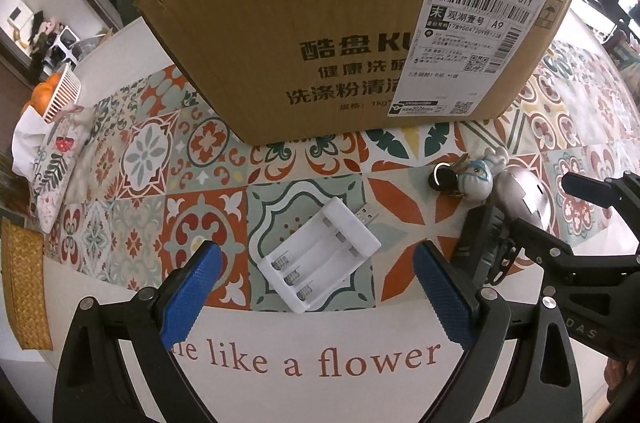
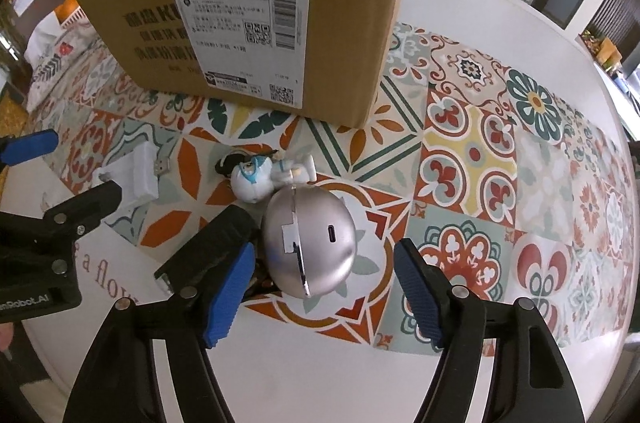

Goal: Organize rigid objects
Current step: 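Grasp the silver round speaker with the right gripper while the left grasps the black flashlight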

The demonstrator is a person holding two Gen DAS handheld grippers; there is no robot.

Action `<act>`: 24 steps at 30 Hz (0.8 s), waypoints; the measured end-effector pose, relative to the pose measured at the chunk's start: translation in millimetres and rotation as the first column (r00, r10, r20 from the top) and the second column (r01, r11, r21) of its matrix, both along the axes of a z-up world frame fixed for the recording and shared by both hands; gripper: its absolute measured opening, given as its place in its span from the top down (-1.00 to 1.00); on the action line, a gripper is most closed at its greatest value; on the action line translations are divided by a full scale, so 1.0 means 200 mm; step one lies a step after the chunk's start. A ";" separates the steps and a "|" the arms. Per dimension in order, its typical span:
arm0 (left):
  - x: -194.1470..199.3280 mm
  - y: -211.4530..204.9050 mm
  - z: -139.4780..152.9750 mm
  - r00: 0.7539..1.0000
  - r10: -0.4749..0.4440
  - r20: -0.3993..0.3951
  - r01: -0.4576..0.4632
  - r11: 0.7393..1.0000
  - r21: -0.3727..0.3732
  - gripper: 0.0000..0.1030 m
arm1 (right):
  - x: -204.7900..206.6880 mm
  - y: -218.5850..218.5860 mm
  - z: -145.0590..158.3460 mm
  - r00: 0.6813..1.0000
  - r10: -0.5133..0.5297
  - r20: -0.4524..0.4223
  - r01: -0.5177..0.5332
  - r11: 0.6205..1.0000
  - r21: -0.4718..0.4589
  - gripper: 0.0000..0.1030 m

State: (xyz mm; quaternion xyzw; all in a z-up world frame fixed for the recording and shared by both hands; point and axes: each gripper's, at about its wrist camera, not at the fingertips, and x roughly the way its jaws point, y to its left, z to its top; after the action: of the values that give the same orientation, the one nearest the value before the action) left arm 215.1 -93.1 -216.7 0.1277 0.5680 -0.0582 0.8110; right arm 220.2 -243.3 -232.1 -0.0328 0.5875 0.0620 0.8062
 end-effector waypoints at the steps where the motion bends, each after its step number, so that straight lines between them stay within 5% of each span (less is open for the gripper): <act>1: 0.00 0.00 0.00 1.000 0.002 0.000 -0.002 1.000 0.001 -0.90 | 0.00 0.00 -0.01 1.000 0.004 -0.003 -0.004 1.000 0.000 -0.38; 24: 0.02 0.02 -0.04 1.000 0.012 -0.015 -0.012 1.000 0.022 -0.88 | 0.06 0.01 -0.10 1.000 -0.028 0.002 0.028 1.000 0.000 -0.05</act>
State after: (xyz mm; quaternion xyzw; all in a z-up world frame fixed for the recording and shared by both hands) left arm 219.4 -89.5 -223.7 0.1328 0.5754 -0.0480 0.8056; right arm 232.5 -241.2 -251.3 -0.0247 0.5873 0.0507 0.8074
